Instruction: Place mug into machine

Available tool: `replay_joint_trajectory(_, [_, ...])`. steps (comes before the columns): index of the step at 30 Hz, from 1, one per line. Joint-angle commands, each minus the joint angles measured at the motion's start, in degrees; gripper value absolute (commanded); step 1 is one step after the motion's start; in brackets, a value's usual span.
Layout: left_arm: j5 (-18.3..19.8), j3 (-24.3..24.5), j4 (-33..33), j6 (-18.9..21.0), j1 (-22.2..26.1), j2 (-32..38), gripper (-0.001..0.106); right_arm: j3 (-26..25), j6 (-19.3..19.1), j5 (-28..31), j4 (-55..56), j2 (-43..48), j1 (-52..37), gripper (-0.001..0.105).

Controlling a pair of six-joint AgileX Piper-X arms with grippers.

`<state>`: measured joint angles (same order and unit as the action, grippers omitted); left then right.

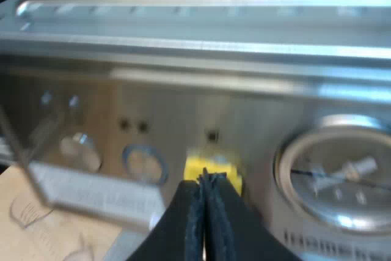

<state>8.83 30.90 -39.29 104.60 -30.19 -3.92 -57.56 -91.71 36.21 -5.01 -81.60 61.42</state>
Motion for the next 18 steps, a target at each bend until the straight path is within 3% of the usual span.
replay_joint_trajectory(1, [0.2, 0.4, 0.1, 0.2, -0.3, 0.2, 0.082, -2.4, -1.2, -0.4, -0.8, -1.5, -1.5, 0.0])
replay_joint_trajectory(6, [1.1, 0.4, 0.1, 0.2, -0.3, 0.2, 0.082, -3.6, -1.2, -0.3, -0.8, -4.1, -4.2, 0.0])
replay_joint_trajectory(12, [1.0, 0.4, 0.1, 0.2, -0.3, 0.2, 0.082, -3.6, -2.7, 4.0, -0.5, -4.7, -6.7, 0.0])
replay_joint_trajectory(18, [1.0, 0.4, 0.1, 0.2, -0.3, 0.2, 0.082, -3.6, -2.8, 3.6, -0.4, -4.4, -7.6, 0.0])
